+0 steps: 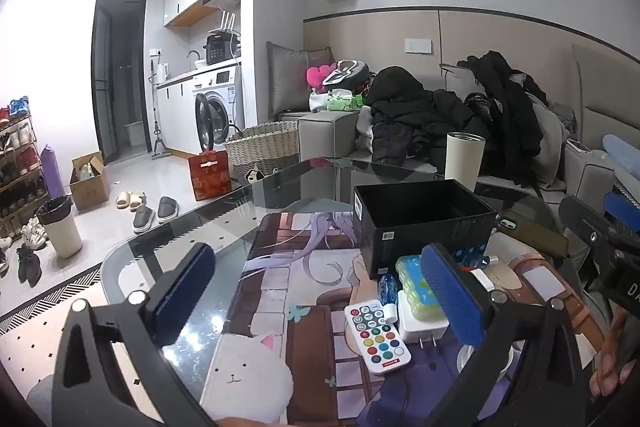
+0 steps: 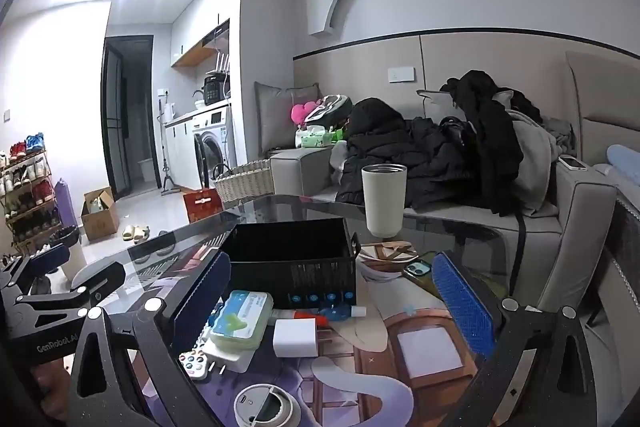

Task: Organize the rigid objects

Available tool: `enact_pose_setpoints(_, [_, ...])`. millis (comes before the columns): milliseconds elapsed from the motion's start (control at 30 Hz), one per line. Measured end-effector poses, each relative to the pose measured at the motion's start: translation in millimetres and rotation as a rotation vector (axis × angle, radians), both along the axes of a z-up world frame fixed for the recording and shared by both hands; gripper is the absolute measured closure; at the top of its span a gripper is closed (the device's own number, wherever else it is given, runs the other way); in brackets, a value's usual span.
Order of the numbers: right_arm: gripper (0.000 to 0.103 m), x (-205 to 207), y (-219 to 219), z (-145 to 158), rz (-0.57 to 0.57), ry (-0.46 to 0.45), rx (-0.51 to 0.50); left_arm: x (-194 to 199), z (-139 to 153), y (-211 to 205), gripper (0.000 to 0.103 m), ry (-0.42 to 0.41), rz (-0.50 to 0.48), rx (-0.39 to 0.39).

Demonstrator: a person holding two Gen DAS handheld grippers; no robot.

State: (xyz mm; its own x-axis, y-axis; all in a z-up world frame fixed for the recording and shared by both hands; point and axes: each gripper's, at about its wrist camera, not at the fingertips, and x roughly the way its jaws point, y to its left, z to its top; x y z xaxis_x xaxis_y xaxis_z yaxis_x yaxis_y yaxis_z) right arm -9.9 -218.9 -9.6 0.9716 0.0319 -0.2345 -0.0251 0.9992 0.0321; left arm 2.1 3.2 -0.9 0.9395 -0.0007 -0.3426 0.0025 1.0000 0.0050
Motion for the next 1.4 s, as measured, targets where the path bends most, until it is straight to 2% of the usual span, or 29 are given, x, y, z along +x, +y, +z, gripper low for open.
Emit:
enact_pose_setpoints(733, [0.000, 11, -2, -6, 0.017, 0.080, 0.003, 6, -7, -2, 0.000, 0.038, -0.016, 0.000])
enact_pose_setpoints(967, [0.000, 9, 1, -1, 0.053, 0.062, 0.005, 10, -8, -2, 0.000, 0.050, -0.013, -0.010])
enact_pose_setpoints(1400, [0.000, 14, -1, 0, 0.058, 0.095, 0.035, 18, -13, -2, 0.000, 0.103, -0.004, -0.030])
